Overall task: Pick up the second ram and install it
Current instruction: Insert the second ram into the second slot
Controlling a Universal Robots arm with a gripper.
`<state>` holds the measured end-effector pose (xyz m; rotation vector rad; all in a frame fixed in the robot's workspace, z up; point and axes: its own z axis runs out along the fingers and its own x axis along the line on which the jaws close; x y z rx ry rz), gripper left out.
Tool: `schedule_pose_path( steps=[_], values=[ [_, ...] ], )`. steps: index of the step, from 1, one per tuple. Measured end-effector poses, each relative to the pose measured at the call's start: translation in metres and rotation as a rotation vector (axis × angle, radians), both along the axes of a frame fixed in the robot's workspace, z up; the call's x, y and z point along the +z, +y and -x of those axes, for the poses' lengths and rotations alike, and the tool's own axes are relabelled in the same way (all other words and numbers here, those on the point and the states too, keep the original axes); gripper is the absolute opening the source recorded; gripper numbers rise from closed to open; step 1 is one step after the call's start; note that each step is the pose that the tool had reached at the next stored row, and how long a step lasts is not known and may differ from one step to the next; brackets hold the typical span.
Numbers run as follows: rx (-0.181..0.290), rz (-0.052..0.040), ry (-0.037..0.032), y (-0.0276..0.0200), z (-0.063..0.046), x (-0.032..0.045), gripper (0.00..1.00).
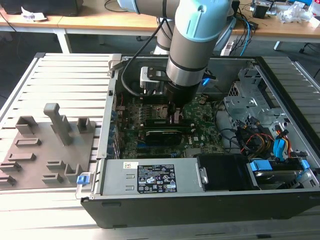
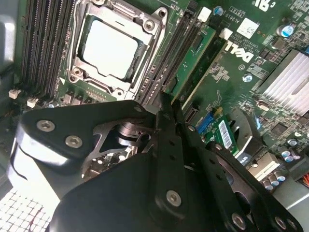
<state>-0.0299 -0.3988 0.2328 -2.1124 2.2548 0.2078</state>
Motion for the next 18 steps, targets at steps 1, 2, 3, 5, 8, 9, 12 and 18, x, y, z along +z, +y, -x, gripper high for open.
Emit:
schedule_pose_path(
  steps=[1, 2, 3, 5, 8, 9, 12, 18],
  values=[
    [0.0, 0.0003, 0.0, 0.0004, 0.0, -0.0005, 0.14],
    [0.0, 0.0007, 0.0, 0.0016, 0.0, -0.0019, 0.14],
    [0.0, 0.0008, 0.0, 0.0019, 0.0, -0.0023, 0.14],
    [0.001, 0.0012, 0.0, 0.0021, 0.001, -0.0043, 0.14],
    [0.001, 0.0011, 0.0, 0.0021, 0.001, -0.006, 0.14],
    [0.001, 0.0011, 0.0, 0.0022, 0.001, -0.0071, 0.14],
    [0.001, 0.0013, 0.0, 0.0024, 0.001, -0.0087, 0.14],
    [0.001, 0.0015, 0.0002, 0.0025, 0.001, -0.0139, 0.14]
  ],
)
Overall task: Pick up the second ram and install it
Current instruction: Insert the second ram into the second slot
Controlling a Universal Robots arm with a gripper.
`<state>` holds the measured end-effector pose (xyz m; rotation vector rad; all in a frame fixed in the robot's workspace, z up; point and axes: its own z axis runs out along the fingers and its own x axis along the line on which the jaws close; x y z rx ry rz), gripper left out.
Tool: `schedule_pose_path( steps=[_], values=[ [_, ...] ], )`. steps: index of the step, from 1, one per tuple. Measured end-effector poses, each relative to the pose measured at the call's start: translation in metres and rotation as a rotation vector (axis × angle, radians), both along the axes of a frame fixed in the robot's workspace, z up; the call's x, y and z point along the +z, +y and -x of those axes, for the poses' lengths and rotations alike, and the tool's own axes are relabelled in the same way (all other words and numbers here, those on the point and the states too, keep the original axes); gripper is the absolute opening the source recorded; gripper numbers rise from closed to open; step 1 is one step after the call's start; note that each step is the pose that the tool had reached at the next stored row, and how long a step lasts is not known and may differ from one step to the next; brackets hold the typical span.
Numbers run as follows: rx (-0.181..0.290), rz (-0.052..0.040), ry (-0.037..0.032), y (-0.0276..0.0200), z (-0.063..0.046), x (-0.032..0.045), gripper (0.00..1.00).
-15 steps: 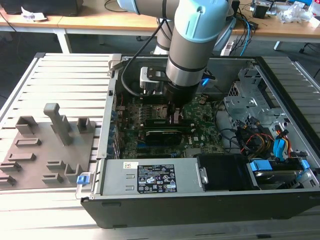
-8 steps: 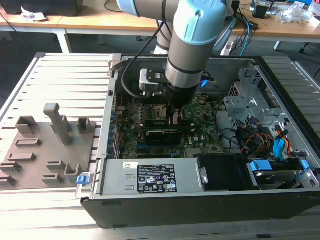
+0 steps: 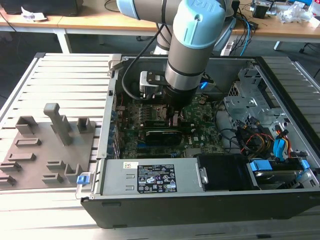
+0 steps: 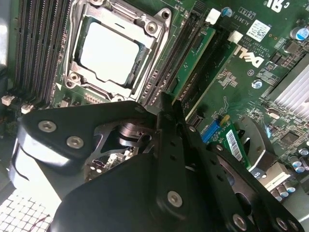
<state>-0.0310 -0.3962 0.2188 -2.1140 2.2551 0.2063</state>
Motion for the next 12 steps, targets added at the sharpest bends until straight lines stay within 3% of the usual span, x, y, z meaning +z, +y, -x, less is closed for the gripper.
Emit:
schedule_pose_path(
  steps=[7, 12],
  values=[
    [0.0, 0.0007, -0.0001, 0.0027, -0.0002, 0.0017, 0.14],
    [0.0, 0.0005, -0.0001, 0.002, -0.0002, 0.0016, 0.14]
  ],
)
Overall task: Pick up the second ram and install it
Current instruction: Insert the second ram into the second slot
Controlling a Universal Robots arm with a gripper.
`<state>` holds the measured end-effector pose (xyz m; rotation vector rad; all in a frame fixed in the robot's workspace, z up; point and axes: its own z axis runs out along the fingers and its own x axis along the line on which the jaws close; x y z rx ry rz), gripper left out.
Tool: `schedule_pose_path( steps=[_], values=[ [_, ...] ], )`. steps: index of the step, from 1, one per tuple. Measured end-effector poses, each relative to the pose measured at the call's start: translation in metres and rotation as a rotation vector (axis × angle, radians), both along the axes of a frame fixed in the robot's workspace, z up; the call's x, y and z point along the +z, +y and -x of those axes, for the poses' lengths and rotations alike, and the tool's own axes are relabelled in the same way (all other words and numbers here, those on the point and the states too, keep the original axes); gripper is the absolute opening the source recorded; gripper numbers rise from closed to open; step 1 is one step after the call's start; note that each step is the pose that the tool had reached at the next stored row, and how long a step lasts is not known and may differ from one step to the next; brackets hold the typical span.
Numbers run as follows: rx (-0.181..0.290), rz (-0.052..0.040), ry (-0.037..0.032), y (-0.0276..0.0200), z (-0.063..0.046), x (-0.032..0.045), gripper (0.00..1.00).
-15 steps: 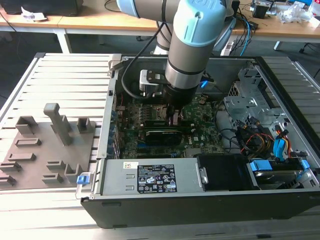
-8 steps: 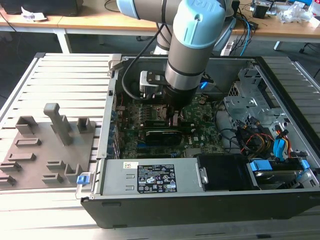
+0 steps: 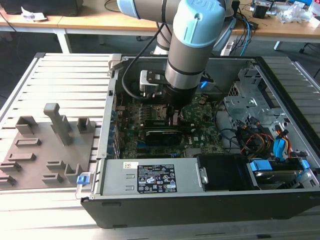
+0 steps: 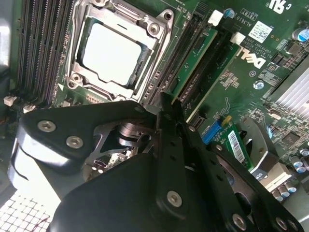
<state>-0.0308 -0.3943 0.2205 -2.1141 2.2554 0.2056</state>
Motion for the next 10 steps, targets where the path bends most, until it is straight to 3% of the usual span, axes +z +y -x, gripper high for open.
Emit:
schedule_pose_path(
  steps=[10],
  values=[
    [0.0, 0.0005, 0.0006, -0.0005, 0.0, -0.0037, 0.14]
  ],
)
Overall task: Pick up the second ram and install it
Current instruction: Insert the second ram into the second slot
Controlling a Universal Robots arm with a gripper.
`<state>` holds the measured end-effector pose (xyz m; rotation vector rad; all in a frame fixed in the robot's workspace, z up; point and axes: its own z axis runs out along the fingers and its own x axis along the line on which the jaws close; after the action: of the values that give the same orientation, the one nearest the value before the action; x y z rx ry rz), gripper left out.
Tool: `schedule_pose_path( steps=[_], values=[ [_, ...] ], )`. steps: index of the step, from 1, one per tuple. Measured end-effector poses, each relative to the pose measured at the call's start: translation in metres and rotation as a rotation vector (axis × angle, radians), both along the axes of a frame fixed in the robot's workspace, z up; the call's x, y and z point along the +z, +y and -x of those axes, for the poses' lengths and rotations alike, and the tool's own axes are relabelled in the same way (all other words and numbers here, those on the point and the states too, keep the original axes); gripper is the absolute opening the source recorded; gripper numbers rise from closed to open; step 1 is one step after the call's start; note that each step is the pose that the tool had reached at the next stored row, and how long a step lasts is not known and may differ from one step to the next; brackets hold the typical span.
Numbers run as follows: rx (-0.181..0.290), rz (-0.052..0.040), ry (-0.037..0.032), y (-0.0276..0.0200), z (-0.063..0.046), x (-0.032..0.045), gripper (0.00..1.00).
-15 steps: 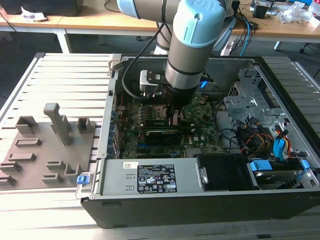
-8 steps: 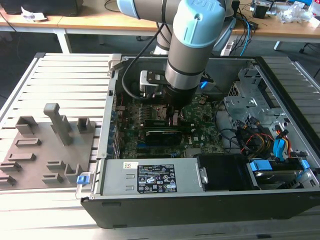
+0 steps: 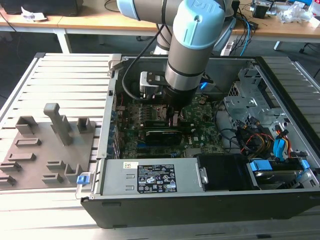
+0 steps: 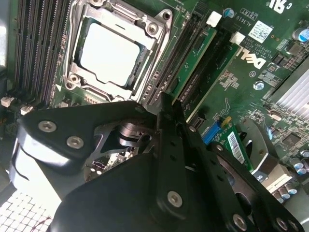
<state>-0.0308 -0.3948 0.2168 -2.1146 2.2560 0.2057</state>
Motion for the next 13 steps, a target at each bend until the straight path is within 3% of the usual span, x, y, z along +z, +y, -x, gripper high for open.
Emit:
schedule_pose_path(
  steps=[8, 9, 10, 11, 13],
  values=[
    [0.0, -0.0015, -0.0006, 0.0002, 0.0, -0.0007, 0.15],
    [0.0, -0.0004, -0.0001, 0.0001, 0.0, -0.0003, 0.21],
    [0.0, -0.0003, -0.0001, 0.0, 0.0, -0.0002, 0.21],
    [0.0, 0.0001, 0.0, 0.0, 0.0, 0.0031, 0.21],
    [0.0, 0.0006, 0.0, 0.001, 0.0, 0.0192, 0.21]
  ],
)
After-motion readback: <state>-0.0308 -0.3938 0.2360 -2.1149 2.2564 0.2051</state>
